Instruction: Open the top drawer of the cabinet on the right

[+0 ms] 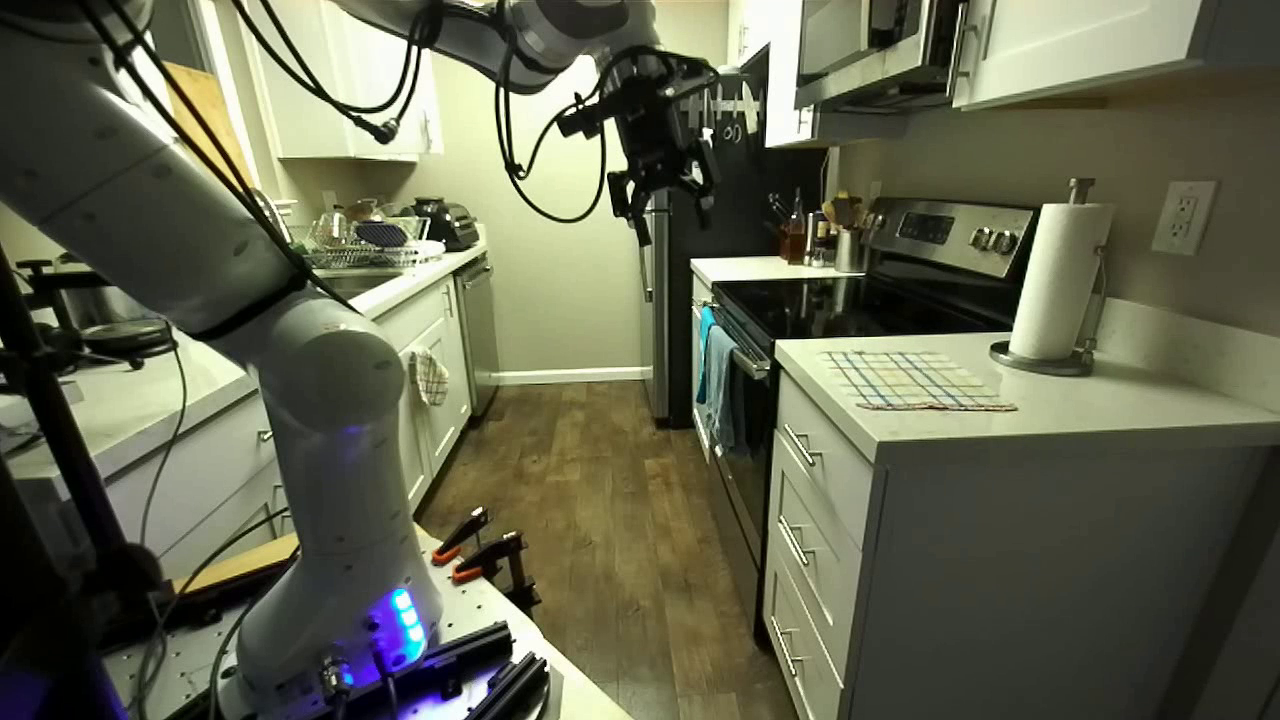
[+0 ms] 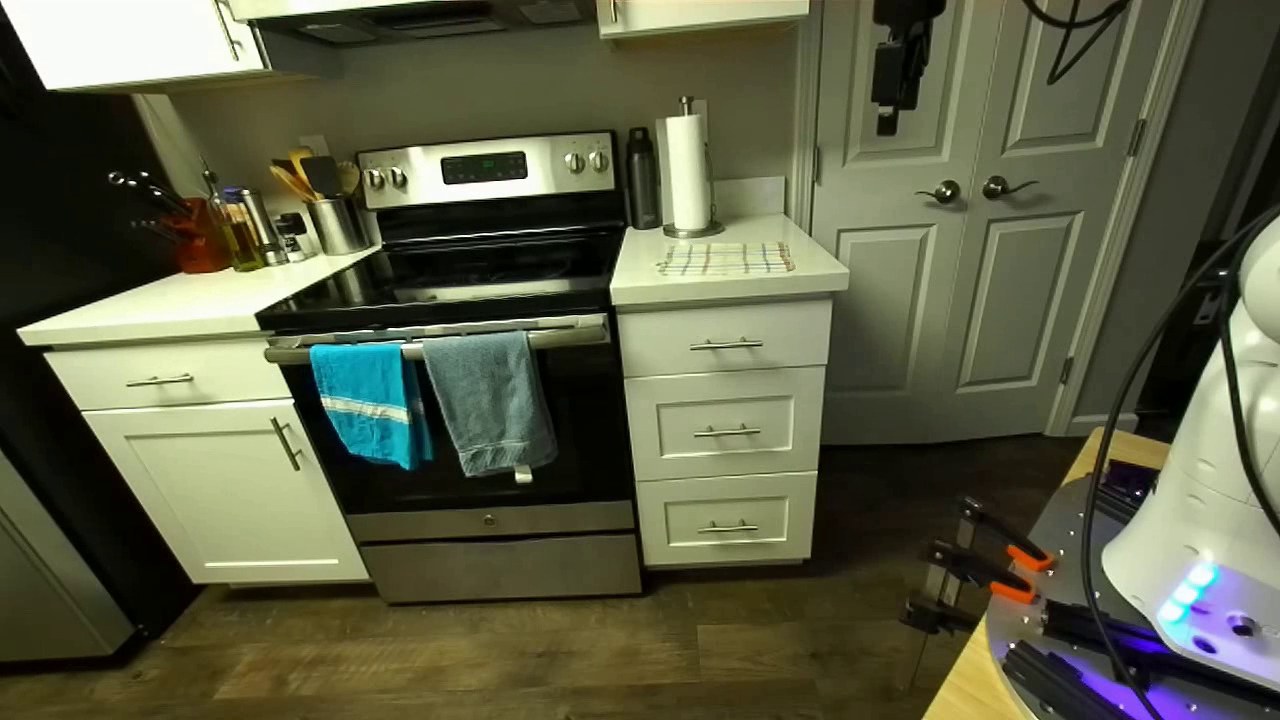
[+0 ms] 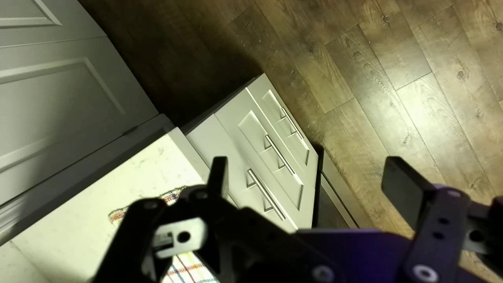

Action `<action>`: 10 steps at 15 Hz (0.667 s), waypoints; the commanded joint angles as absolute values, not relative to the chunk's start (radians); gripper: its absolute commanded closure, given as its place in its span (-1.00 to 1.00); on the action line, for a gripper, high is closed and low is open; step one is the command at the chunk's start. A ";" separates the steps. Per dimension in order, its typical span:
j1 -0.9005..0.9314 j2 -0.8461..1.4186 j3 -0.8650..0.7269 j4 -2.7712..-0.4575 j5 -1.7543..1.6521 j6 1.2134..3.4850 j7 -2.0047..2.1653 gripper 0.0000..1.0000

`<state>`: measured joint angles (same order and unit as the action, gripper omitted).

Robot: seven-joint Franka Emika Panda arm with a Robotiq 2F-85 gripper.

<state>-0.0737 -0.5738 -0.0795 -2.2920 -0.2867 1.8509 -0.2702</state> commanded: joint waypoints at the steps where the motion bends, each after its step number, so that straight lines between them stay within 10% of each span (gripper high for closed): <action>1: -0.062 -0.574 -0.088 -2.290 -0.292 1.847 -0.266 -1.00; 10: -0.044 -0.504 -0.096 -2.290 -0.284 1.923 -0.278 -1.00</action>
<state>-0.0641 -0.5604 -0.0813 -2.2925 -0.2867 1.8665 -0.2702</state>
